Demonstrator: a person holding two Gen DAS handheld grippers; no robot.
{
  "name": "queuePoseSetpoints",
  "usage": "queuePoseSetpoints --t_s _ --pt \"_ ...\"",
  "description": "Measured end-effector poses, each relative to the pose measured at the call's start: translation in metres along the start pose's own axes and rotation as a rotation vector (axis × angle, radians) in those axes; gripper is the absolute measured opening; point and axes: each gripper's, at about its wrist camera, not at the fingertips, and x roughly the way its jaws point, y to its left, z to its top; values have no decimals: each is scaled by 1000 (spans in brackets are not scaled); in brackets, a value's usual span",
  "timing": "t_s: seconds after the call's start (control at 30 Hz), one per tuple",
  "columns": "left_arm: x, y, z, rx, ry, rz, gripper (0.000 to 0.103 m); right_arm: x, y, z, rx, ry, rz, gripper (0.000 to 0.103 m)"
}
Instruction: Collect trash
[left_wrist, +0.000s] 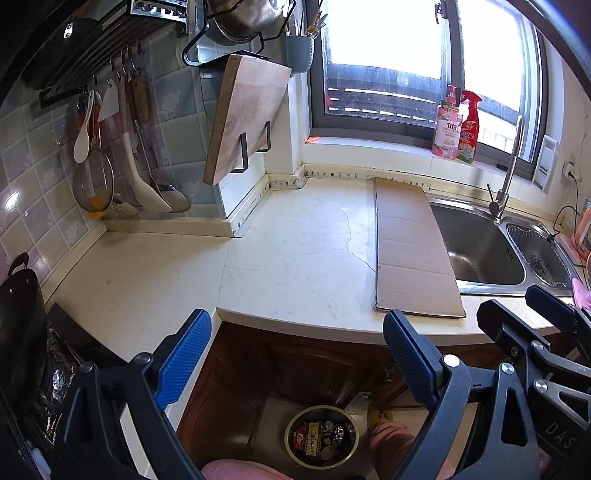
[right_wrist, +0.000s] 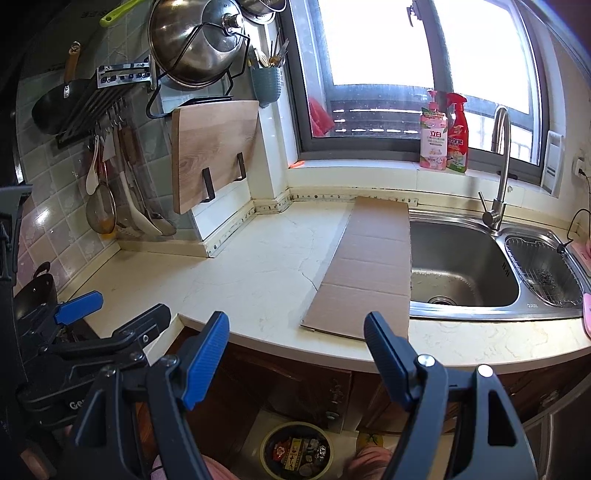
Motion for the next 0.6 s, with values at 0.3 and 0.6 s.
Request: queuePoseSetpoints --t_s 0.3,0.6 --pt "5 2 -1 7 7 3 93 4 1 -1 7 7 -3 76" --pt "11 4 -2 11 15 2 93 11 2 -4 13 20 -6 76"
